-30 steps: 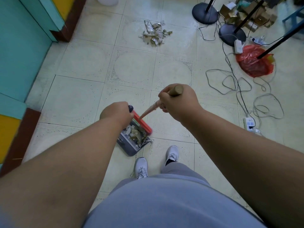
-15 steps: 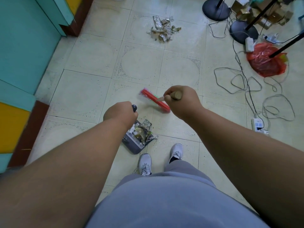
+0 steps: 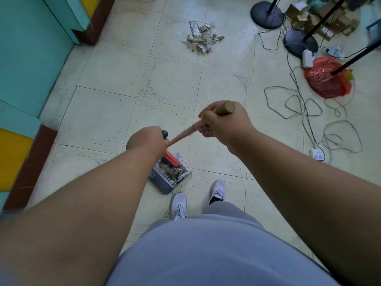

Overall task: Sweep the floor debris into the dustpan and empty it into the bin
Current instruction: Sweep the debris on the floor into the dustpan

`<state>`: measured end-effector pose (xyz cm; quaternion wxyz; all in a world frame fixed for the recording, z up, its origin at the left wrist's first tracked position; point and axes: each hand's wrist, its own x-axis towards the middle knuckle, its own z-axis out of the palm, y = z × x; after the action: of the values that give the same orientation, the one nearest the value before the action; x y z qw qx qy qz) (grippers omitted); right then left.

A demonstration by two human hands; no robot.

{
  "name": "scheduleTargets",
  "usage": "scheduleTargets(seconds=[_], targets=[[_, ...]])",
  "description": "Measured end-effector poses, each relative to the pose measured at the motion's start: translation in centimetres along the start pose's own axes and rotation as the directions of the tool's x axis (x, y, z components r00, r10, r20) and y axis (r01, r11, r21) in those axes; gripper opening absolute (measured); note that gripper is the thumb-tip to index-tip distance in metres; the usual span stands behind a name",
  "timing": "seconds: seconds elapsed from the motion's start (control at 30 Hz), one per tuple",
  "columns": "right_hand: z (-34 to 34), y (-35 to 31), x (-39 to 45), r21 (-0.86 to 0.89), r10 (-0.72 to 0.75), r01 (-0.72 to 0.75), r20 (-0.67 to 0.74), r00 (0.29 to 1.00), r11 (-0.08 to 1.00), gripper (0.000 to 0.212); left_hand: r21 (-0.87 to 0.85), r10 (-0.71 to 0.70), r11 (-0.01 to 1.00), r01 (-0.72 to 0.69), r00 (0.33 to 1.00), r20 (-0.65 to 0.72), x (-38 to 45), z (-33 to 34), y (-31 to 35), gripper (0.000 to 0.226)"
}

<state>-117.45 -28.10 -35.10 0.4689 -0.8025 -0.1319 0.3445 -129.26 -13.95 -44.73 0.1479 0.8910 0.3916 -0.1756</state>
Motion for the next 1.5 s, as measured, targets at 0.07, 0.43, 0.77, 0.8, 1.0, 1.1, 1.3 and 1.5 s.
scheduleTargets(seconds=[0.07,0.43,0.77,0.8,1.0,1.1,1.3,1.5], targets=[[-0.3,-0.5,-0.2,0.028,-0.007,0.007,-0.021,1.000,1.000,0.016,0.001,-0.002,1.000,0.002,1.000,-0.001,-0.2,-0.1,-0.1,0.020],[-0.3,0.1,-0.5,-0.296,-0.180,0.148,-0.081,0.980,0.944,0.020,-0.027,-0.058,0.998,0.057,0.998,-0.023,-0.8,0.1,-1.0,0.018],[-0.1,2.9,-0.3,-0.373,-0.062,-0.037,-0.251,0.966,0.927,0.022,-0.079,-0.117,0.990,0.114,0.993,-0.029,-0.8,0.4,-0.9,0.019],[0.1,3.2,-0.3,-0.370,-0.049,-0.055,-0.265,0.963,0.927,0.023,-0.086,-0.127,0.989,0.124,0.991,-0.032,-0.8,0.4,-0.9,0.019],[1.2,3.2,-0.5,-0.386,-0.030,-0.079,-0.268,0.963,0.919,0.022,-0.115,-0.166,0.980,0.160,0.985,-0.045,-0.7,0.3,-0.6,0.017],[1.7,2.8,-0.5,-0.357,-0.029,-0.072,-0.271,0.962,0.931,0.022,-0.114,-0.137,0.985,0.132,0.990,-0.032,-0.9,0.5,-0.4,0.019],[2.2,2.4,-1.4,-0.305,-0.073,0.017,-0.174,0.982,0.952,0.022,-0.077,-0.104,0.992,0.102,0.994,-0.018,-1.4,0.8,-0.2,0.020],[2.6,1.7,-2.1,-0.182,-0.037,0.020,-0.088,0.995,0.983,0.019,-0.074,-0.096,0.993,0.094,0.995,-0.027,-1.5,0.6,0.0,0.025]])
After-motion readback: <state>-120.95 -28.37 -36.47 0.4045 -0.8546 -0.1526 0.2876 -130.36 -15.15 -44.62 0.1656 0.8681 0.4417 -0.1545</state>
